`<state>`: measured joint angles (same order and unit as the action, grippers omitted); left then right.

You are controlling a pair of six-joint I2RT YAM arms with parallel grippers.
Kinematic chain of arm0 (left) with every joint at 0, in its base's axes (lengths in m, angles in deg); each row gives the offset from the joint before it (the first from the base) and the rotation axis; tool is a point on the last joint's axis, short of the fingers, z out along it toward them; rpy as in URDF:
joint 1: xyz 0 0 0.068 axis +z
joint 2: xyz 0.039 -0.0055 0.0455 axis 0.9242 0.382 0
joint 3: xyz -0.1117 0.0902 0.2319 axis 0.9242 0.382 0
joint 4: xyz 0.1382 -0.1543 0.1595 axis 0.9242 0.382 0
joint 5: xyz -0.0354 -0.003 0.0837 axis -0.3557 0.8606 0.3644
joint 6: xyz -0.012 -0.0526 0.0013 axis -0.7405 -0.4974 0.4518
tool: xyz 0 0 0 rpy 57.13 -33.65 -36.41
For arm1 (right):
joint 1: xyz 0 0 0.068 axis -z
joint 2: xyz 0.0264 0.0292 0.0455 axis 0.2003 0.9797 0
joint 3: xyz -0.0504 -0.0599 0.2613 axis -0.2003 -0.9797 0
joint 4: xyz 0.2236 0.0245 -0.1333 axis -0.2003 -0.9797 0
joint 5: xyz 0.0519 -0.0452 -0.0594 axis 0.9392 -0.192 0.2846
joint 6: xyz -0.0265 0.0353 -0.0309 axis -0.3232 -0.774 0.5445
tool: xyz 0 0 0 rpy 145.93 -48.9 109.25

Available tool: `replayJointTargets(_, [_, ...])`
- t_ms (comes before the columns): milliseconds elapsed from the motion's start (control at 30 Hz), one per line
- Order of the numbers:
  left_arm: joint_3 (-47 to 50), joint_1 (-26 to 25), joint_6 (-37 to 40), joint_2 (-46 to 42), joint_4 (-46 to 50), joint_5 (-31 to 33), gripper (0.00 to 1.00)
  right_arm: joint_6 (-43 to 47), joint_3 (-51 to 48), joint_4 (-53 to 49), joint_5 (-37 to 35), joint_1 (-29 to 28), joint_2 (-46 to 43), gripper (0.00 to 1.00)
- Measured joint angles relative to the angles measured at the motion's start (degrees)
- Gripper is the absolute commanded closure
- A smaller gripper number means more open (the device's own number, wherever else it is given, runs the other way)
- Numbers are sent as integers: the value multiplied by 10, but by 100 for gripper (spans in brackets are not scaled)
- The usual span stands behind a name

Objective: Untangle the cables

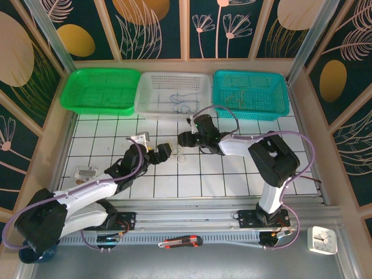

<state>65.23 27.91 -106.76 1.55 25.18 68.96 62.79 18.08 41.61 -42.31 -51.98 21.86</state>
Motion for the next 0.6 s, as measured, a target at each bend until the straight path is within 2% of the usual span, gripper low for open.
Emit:
replayJointTargets(100, [-5,2,0,9,3,-3,1,-5,0,0,0,-7,17,58])
replayJointTargets(267, [-5,9,0,12,11,-7,1,-12,0,8,4,-13,22,95])
replayJointTargets(300, [-5,11,0,12,12,-7,1,-14,-1,12,5,-14,22,99])
replayJointTargets(600, [-5,18,0,14,15,-7,1,-25,-96,26,7,-38,-27,100])
